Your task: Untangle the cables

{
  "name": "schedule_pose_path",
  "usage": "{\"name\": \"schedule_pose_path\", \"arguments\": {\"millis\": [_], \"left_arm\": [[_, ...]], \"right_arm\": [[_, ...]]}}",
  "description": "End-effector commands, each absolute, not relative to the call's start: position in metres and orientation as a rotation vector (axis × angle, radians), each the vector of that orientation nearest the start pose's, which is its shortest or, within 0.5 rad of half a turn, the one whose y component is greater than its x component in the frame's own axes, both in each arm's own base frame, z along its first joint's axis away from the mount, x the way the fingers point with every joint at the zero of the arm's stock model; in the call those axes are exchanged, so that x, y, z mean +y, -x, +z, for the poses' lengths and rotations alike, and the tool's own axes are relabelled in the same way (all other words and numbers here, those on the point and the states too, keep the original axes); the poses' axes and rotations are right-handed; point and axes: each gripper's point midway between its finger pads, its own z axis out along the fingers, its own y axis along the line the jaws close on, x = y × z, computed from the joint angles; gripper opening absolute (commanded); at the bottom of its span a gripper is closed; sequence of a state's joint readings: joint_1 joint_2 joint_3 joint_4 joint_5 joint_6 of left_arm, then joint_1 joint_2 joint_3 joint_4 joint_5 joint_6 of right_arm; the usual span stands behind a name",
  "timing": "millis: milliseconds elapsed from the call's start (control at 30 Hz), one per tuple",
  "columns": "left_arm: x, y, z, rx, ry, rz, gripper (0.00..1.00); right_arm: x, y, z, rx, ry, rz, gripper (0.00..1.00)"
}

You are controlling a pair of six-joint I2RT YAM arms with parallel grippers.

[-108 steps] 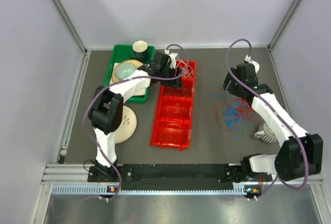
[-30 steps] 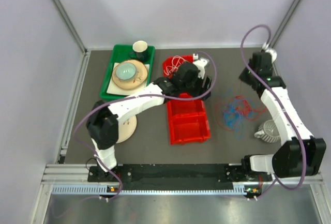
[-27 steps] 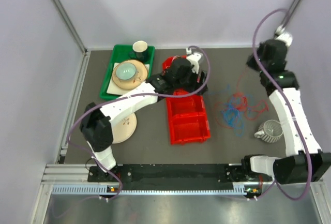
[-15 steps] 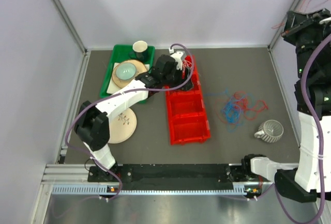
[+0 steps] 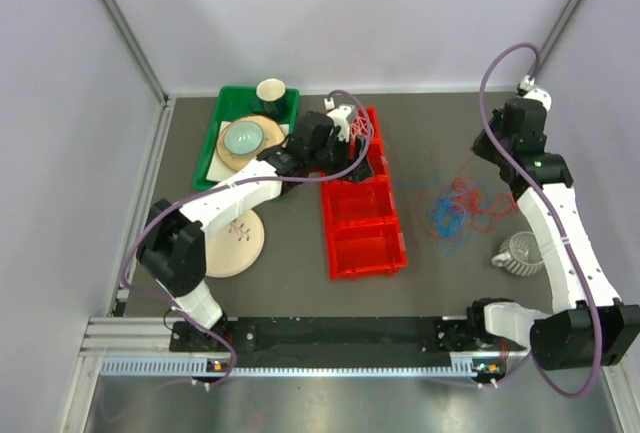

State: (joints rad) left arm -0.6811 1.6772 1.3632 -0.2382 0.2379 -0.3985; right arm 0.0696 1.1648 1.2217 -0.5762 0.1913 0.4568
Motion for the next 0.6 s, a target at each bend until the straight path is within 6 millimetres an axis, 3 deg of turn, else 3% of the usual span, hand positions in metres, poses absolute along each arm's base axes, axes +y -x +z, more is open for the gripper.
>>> {"name": "schedule_pose_path", "arguments": {"millis": [0,100,333,433,567], "left_arm": [[-0.347,-0.342,0.225,2.104,-0.451,-0.902,0.71],[-0.340,-0.348,0.232,2.086,-0.428,-0.887,0.71],[-0.320,-0.360,0.239,2.064,-0.375,-0.836,0.70],[-0.306,-0.367,0.236,2.076,-0.310,-0.804,0.71],[-0.290,-0.376,0.239,2.068,-0.222,-0.817,0.72]], "right_arm": [[0.022,-0.354,0.325,1.872,-0.473,0.253,0.00],[0.028,-0.348,0.348,1.825,-0.443,0.300,0.00],[0.051,-0.321,0.432,1.651,-0.329,0.433,0.00],[0.063,-0.306,0.457,1.601,-0.271,0.494,0.00],[0.082,-0.291,0.475,1.578,-0.171,0.584,0.00]]}}
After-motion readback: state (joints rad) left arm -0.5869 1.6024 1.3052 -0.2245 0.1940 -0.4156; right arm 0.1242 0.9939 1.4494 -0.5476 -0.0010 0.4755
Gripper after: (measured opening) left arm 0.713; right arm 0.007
